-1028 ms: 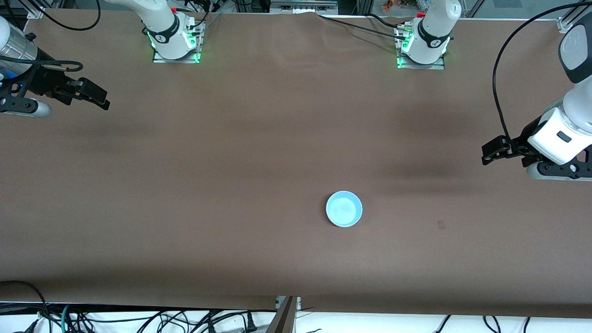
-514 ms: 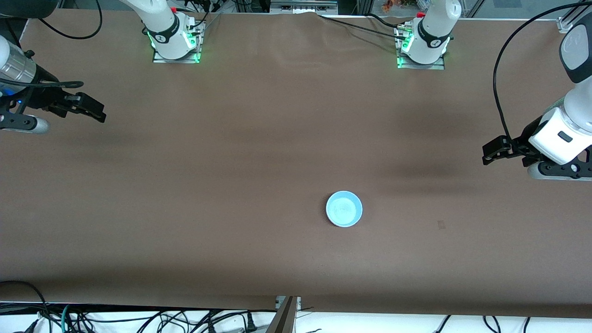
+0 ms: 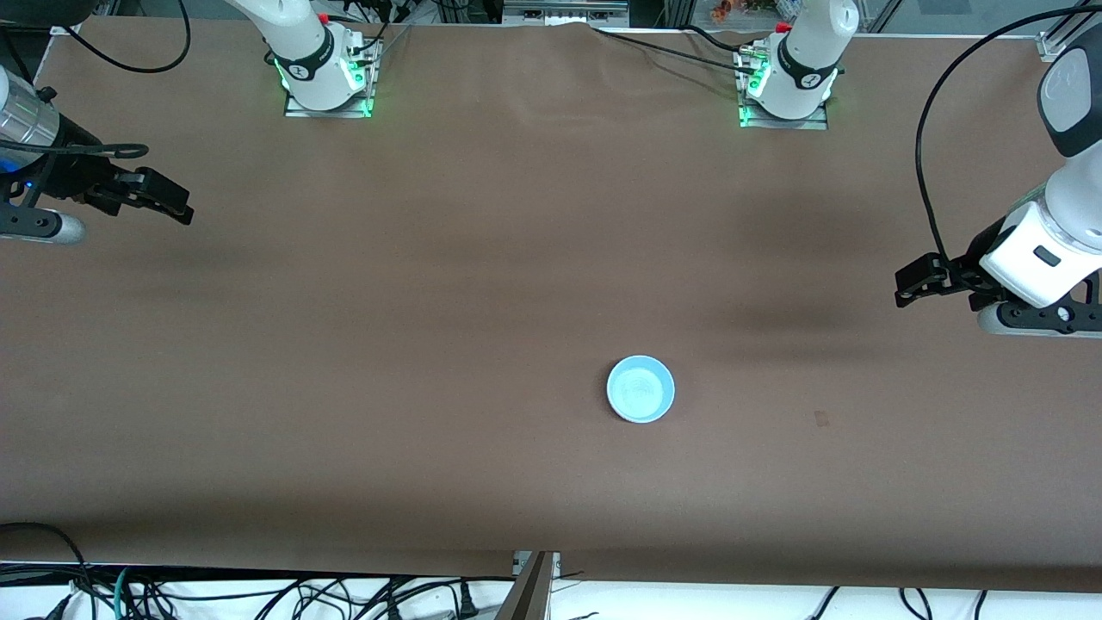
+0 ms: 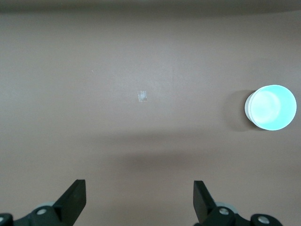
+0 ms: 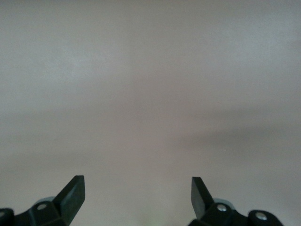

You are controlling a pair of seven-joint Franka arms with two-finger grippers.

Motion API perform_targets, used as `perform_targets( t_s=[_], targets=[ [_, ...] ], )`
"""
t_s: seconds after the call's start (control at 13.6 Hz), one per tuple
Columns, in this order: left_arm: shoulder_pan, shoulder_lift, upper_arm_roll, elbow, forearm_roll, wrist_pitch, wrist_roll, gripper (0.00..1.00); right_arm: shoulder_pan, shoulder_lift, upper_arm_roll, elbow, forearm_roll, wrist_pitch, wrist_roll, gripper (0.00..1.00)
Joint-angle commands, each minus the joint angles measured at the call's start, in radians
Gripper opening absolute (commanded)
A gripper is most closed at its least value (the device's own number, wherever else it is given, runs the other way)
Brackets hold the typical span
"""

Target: Stack pink and blue bowls on white bowl

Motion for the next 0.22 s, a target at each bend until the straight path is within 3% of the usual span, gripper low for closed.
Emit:
perform_targets(
  t_s=[0.0, 0.15],
  targets=[
    [0.004, 0.005, -0.002, 0.006, -0.022, 0.009, 0.021, 1.00, -0.021, -0.013, 0.017, 0.012, 0.003, -0.023, -0.021, 1.00],
    [0.004, 0.005, -0.001, 0.006, -0.022, 0.009, 0.021, 1.00, -0.021, -0.013, 0.017, 0.012, 0.004, -0.023, -0.025, 1.00]
  ],
)
